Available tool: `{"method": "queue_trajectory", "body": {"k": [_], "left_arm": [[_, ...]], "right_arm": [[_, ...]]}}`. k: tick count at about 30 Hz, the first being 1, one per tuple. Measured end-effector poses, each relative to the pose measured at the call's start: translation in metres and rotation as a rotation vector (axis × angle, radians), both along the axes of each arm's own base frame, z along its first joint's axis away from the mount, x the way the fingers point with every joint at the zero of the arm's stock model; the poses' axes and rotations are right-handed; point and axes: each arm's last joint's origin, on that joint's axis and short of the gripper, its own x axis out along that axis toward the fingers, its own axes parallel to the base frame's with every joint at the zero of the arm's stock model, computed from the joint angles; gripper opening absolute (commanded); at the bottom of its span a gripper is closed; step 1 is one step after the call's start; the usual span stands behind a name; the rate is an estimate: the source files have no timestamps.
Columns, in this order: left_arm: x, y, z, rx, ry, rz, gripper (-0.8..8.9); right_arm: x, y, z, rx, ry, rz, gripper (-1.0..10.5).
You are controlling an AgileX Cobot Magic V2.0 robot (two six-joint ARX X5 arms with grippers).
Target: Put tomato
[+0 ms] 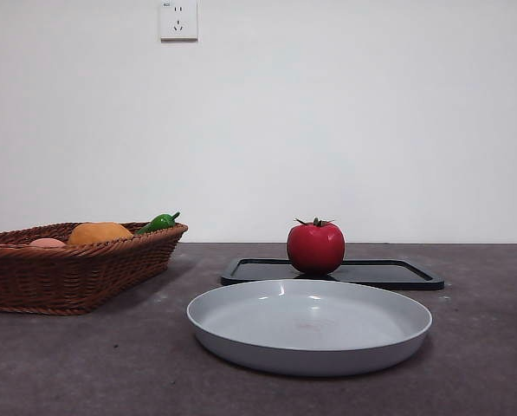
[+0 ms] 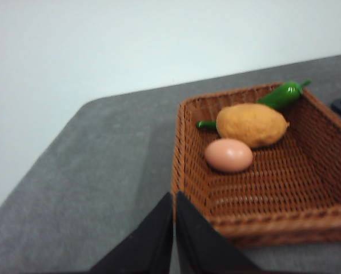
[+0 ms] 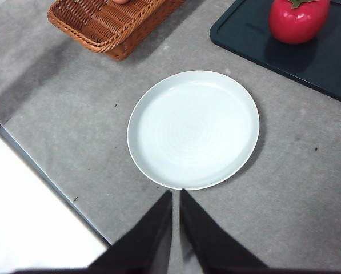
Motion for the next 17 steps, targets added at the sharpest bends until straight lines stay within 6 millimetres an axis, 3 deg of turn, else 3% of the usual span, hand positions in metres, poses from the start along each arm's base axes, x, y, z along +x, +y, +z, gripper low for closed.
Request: {"method": "queue_trajectory", "body": {"k": [17], "left_arm": [[-0.0007,0.0001,-0.0119,-0.013,0.095,0.007,0.07]], "right_arm": [[0.0,0.0,0.0,0.0,0.0,0.0,0.1]]}}
